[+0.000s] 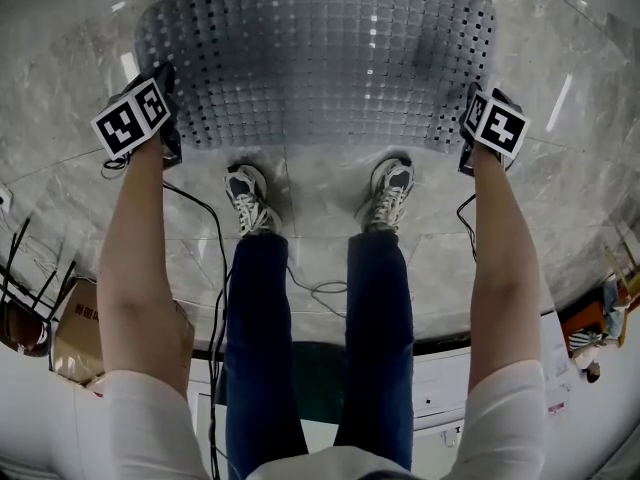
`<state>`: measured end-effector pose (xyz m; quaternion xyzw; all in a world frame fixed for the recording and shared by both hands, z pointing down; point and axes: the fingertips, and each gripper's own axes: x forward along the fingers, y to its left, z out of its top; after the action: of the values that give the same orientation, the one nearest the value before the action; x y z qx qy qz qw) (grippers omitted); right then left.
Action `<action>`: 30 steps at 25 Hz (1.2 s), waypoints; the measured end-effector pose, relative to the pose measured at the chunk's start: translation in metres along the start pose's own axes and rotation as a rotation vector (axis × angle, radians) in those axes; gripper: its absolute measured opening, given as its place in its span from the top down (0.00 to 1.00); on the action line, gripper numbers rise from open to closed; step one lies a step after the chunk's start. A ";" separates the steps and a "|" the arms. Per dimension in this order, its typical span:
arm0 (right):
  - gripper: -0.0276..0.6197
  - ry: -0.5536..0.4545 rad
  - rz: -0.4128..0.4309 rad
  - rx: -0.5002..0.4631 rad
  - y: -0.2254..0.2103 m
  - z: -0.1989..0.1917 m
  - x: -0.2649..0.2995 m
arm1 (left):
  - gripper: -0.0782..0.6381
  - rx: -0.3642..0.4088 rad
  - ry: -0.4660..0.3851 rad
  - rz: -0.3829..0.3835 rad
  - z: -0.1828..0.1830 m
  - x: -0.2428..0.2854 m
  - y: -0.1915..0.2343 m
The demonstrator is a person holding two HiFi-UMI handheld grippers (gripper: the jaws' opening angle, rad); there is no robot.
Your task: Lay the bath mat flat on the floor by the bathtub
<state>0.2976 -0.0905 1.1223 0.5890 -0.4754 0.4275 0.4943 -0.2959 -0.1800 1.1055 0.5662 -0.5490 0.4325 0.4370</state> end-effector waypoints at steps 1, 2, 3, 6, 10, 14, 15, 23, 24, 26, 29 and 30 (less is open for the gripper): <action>0.68 0.000 0.003 0.001 0.002 0.001 -0.001 | 0.63 -0.006 -0.003 0.006 0.000 -0.001 0.002; 0.68 0.000 0.006 0.002 0.003 0.002 -0.002 | 0.63 -0.013 -0.005 0.011 0.000 -0.003 0.004; 0.68 -0.001 0.010 0.005 0.004 0.003 -0.003 | 0.63 -0.019 -0.004 0.015 -0.001 -0.004 0.006; 0.68 -0.001 0.022 0.017 0.007 0.003 -0.007 | 0.62 -0.025 0.005 0.016 -0.002 -0.010 0.008; 0.68 -0.006 0.039 0.031 0.012 0.007 -0.018 | 0.62 -0.021 0.000 0.019 0.002 -0.022 0.004; 0.69 -0.019 0.068 0.034 0.023 0.016 -0.034 | 0.65 -0.003 -0.004 0.015 0.008 -0.036 -0.006; 0.69 -0.021 0.079 0.033 0.026 0.017 -0.038 | 0.68 -0.003 -0.006 0.014 0.010 -0.041 -0.008; 0.89 -0.018 0.095 0.061 0.037 0.019 -0.076 | 0.82 0.002 -0.035 -0.019 0.023 -0.077 -0.027; 0.89 -0.017 0.101 0.067 0.039 0.018 -0.081 | 0.82 -0.001 -0.035 -0.019 0.023 -0.081 -0.029; 0.90 -0.022 0.116 0.080 0.043 0.019 -0.093 | 0.82 -0.011 -0.030 -0.022 0.021 -0.091 -0.032; 0.90 -0.045 0.129 0.082 0.049 0.025 -0.114 | 0.83 -0.024 -0.030 -0.032 0.021 -0.108 -0.038; 0.90 -0.058 0.127 0.081 0.049 0.027 -0.122 | 0.83 -0.025 -0.030 -0.034 0.021 -0.115 -0.040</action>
<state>0.2277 -0.1035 1.0083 0.5893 -0.5083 0.4598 0.4277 -0.2581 -0.1720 0.9882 0.5765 -0.5512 0.4095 0.4428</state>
